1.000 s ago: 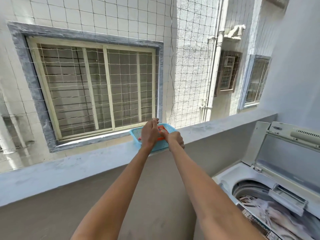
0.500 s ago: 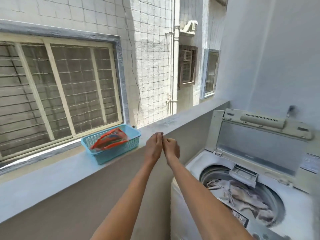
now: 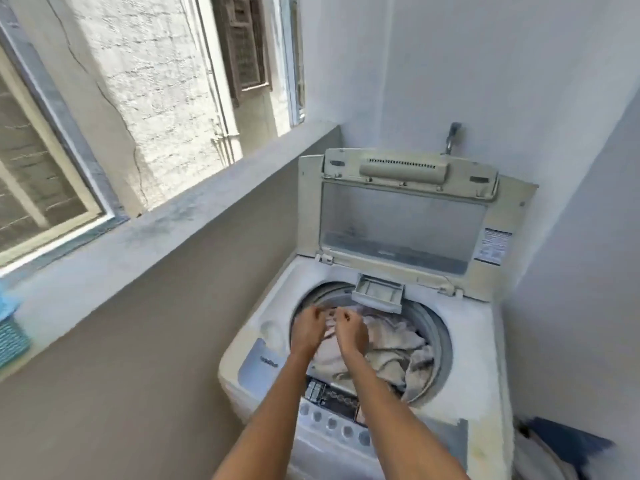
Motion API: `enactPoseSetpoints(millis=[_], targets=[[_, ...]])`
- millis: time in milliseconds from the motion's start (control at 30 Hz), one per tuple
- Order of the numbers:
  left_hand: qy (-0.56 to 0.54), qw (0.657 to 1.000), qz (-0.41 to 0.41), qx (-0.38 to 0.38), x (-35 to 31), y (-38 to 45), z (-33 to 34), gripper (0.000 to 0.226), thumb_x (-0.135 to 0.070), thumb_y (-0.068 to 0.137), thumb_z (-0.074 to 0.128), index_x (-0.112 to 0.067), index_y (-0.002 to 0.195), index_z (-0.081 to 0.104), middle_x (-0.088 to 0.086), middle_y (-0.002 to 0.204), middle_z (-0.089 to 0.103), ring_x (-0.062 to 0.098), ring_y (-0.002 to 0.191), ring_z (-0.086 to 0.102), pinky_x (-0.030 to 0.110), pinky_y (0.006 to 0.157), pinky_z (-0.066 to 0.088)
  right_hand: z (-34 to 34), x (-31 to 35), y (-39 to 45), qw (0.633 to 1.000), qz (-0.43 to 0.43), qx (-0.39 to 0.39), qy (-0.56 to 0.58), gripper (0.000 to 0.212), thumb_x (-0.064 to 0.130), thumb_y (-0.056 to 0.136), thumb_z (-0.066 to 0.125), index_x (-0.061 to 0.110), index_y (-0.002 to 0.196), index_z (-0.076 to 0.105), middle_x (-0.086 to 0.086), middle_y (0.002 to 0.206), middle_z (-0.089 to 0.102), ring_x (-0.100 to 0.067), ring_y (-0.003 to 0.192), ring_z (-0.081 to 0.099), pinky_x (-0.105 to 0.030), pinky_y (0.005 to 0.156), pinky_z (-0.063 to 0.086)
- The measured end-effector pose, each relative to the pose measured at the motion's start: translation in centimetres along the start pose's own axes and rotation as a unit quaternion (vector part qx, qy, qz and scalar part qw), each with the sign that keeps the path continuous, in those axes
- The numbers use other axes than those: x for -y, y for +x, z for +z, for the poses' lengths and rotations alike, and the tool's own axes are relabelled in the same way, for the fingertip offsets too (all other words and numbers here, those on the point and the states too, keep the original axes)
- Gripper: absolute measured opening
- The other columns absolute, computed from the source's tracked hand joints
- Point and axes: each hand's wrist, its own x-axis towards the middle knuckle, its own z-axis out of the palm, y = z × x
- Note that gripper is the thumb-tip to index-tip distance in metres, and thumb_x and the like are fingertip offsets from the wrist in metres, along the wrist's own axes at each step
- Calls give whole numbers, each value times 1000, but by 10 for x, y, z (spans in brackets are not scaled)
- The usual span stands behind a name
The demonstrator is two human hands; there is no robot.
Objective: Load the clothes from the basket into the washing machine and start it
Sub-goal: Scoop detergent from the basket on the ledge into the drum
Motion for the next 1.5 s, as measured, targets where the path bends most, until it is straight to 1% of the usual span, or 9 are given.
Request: enactPoseSetpoints(millis=[133, 300, 500, 633, 767, 900, 1100, 1333, 1500], targets=[[26, 998, 47, 36, 4, 24, 60, 23, -10, 92, 44, -9, 89, 67, 8, 87, 68, 27, 82, 62, 31, 64, 40, -26, -44, 47, 997, -49, -51, -36, 28, 30, 97, 45, 9, 89, 63, -14, 89, 66, -32, 86, 62, -37, 67, 45], [56, 994, 85, 41, 11, 60, 103, 28, -11, 93, 48, -8, 117, 63, 12, 116, 63, 30, 108, 59, 34, 82, 44, -49, -76, 95, 982, -129, -101, -98, 14, 14, 92, 56, 11, 105, 61, -7, 111, 56, -27, 94, 59, -35, 70, 48], [-41, 998, 27, 41, 16, 111, 112, 51, -3, 92, 50, -1, 141, 37, 15, 139, 44, 28, 129, 43, 32, 102, 35, -55, -91, 139, 982, -67, -177, -13, 33, -6, 83, 58, -1, 116, 55, -19, 122, 53, -35, 100, 59, -35, 74, 45], [-69, 996, 20, 57, 31, 134, 116, 41, 4, 91, 49, -2, 131, 48, 14, 127, 57, 26, 119, 54, 23, 93, 38, -43, -99, 149, 986, -49, -149, 48, 33, -9, 85, 54, 0, 117, 53, -11, 111, 58, -31, 103, 60, -34, 80, 45], [-66, 992, 97, 53, 35, 144, 120, 30, 5, 91, 50, -2, 117, 63, 11, 112, 66, 18, 102, 59, 12, 81, 36, -31, -99, 146, 980, -46, -168, 100, 31, -5, 90, 52, 5, 119, 56, -2, 108, 59, -24, 102, 59, -26, 83, 42], [-79, 992, 101, 11, 43, 148, 133, 25, 1, 90, 55, -1, 112, 67, 14, 107, 69, 28, 99, 65, 30, 84, 46, -29, -104, 150, 974, -82, -197, 82, 32, 3, 93, 54, 2, 124, 58, 3, 116, 57, -13, 109, 54, -12, 86, 37], [-142, 986, 87, -4, 33, 164, 139, 20, -12, 93, 56, -6, 109, 67, 7, 104, 68, 20, 94, 62, 31, 83, 49, -28, -97, 169, 957, -83, -250, 123, 16, 11, 91, 59, 6, 106, 61, -3, 103, 62, -20, 94, 59, -30, 80, 48], [-183, 979, 87, -28, 29, 182, 143, 9, -16, 89, 64, -15, 87, 55, 3, 89, 57, 18, 82, 55, 37, 74, 49, -32, -97, 184, 949, -92, -277, 115, 11, 12, 87, 65, 8, 84, 56, -1, 84, 60, -19, 77, 57, -11, 66, 42], [-209, 975, 66, -29, 37, 177, 153, 20, -19, 85, 69, -16, 102, 59, 0, 99, 61, 13, 94, 57, 24, 81, 47, -29, -101, 187, 945, -49, -303, 111, 18, 23, 86, 67, 12, 76, 58, 0, 72, 63, -21, 65, 58, -29, 59, 44]])
